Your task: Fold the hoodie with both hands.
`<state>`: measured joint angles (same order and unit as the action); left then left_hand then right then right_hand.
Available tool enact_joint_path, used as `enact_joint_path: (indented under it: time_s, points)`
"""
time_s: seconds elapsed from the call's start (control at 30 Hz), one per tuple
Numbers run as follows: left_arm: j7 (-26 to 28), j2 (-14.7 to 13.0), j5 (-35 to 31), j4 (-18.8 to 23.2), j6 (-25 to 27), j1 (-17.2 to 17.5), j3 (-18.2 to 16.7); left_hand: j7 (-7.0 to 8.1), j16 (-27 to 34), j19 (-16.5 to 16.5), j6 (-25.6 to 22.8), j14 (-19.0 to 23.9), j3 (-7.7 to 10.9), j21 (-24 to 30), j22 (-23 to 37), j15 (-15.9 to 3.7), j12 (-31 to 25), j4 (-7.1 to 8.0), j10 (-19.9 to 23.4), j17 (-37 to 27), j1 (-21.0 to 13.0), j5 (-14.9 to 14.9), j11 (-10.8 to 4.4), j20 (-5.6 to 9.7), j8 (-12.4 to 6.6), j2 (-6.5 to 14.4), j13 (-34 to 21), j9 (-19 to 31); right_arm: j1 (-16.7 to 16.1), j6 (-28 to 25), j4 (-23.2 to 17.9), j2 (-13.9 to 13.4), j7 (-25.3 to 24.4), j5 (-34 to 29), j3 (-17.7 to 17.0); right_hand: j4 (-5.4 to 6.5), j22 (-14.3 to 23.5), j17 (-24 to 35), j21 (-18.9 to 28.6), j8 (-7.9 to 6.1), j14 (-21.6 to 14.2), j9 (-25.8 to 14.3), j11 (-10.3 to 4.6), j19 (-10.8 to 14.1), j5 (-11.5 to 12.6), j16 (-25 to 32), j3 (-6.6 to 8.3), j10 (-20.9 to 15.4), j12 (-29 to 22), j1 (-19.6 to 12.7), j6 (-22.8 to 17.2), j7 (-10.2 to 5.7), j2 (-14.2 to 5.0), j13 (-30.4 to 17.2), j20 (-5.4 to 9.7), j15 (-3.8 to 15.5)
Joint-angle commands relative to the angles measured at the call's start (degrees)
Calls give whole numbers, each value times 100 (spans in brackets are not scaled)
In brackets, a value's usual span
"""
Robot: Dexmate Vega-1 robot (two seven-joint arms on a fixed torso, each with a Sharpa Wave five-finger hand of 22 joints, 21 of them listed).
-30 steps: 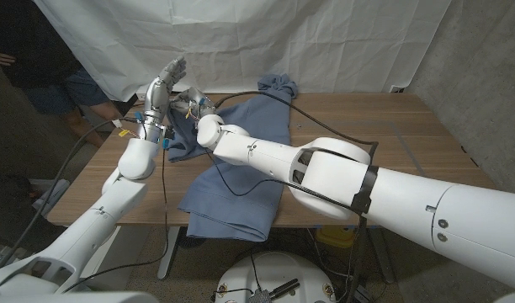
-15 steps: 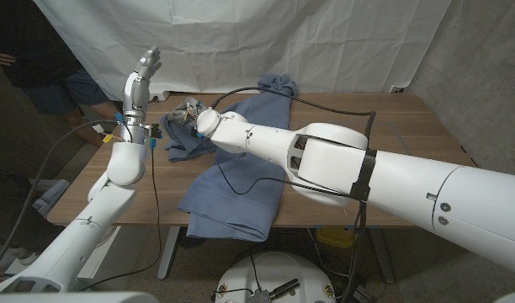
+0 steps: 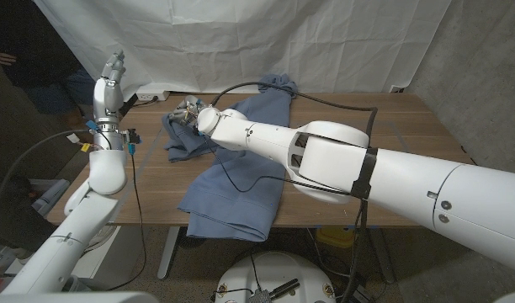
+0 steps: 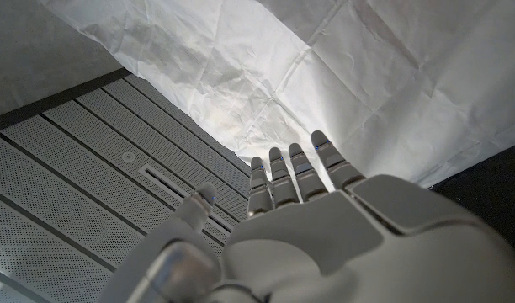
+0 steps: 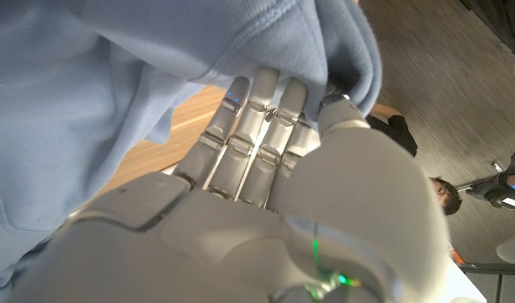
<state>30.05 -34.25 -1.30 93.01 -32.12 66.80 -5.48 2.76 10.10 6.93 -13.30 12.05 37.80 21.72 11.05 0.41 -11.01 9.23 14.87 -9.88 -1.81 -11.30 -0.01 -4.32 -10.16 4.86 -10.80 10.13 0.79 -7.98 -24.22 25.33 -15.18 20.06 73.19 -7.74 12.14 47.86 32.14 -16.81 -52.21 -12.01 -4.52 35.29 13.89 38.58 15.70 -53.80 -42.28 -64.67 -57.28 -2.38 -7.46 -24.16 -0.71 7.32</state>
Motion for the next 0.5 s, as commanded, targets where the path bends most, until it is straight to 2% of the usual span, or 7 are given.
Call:
enact_joint_path:
  time_s: [0.03, 0.13, 0.2, 0.23, 0.33, 0.43, 0.5]
  points:
    - [340, 78, -134, 236, 249, 411, -445, -16, 16, -9, 28, 6, 33, -18, 18, -10, -9, -27, -18, -7, -36, -24, -19, -12, -14, 339, -19, -1, 9, -36, -13, 63, -89, -183, 242, 48, 27, -222, 101, 230, 202, 24, 42, -3, -76, -179, -43, 294, 280, 46, 337, -32, -83, 192, -15, 334]
    - [356, 110, -72, 241, 308, 465, -526, -15, 18, -7, 32, 5, 37, -20, 18, -9, -14, -29, -16, -7, -39, -24, -22, -16, -15, 340, -19, -1, 8, -36, -15, 63, -89, -183, 237, 80, 24, -503, 157, 365, 267, 33, 74, -17, -107, -421, -20, 490, 469, 113, 552, -58, -102, 312, -23, 316]
    - [364, 146, -37, 226, 253, 491, -545, -13, 21, -5, 35, 7, 40, -20, 18, -19, -17, -30, -16, -7, -42, -24, -42, -14, -16, 341, -19, -1, -7, -36, -9, 63, -89, -183, 211, 254, 15, -755, 231, 526, 376, 49, 193, -26, -165, -649, -104, 861, 775, 416, 879, -64, -98, 464, -48, 234]
    - [365, 158, -33, 228, 235, 507, -552, -15, 22, -4, 33, 8, 41, -20, 18, -15, -16, -30, -19, -7, -42, -24, -45, -14, -17, 341, -19, -2, -18, -36, -1, 63, -89, -183, 200, 407, 3, -928, 289, 576, 446, 58, 271, -7, -206, -792, -239, 1009, 954, 726, 1039, -26, -24, 565, -76, 163]
    - [344, 172, -32, 233, 193, 541, -563, -9, 25, 3, 35, 12, 45, -20, 18, -20, -24, -32, -10, -7, -46, -24, -20, -9, -18, 342, -19, -2, -45, -36, 16, 63, -89, -183, 187, 678, -36, -1257, 335, 676, 810, 69, 476, -99, -210, -1146, -575, 1425, 1371, 1377, 1696, 110, 203, 764, -201, -57]
    - [324, 190, -33, 228, 128, 549, -563, -10, 30, 4, 36, 18, 51, -22, 18, -24, -33, -34, 3, -6, -50, -24, -55, -8, -21, 343, -18, -2, -46, -36, 44, 63, -89, -183, 260, 926, -69, -1678, 333, 678, 1336, 88, 494, -310, -146, -1657, -850, 2044, 1918, 1951, 2626, 121, 290, 984, -291, -224]
    - [319, 209, -39, 218, 86, 542, -560, -8, 32, 6, 36, 21, 53, -23, 18, -24, -33, -34, 1, -6, -52, -24, -40, -7, -21, 344, -18, -2, -57, -36, 72, 63, -89, -183, 288, 1166, -92, -1905, 221, 663, 1890, 101, 550, -693, -147, -2050, -1040, 2515, 2314, 2422, 3221, 115, 241, 1115, -369, -351]
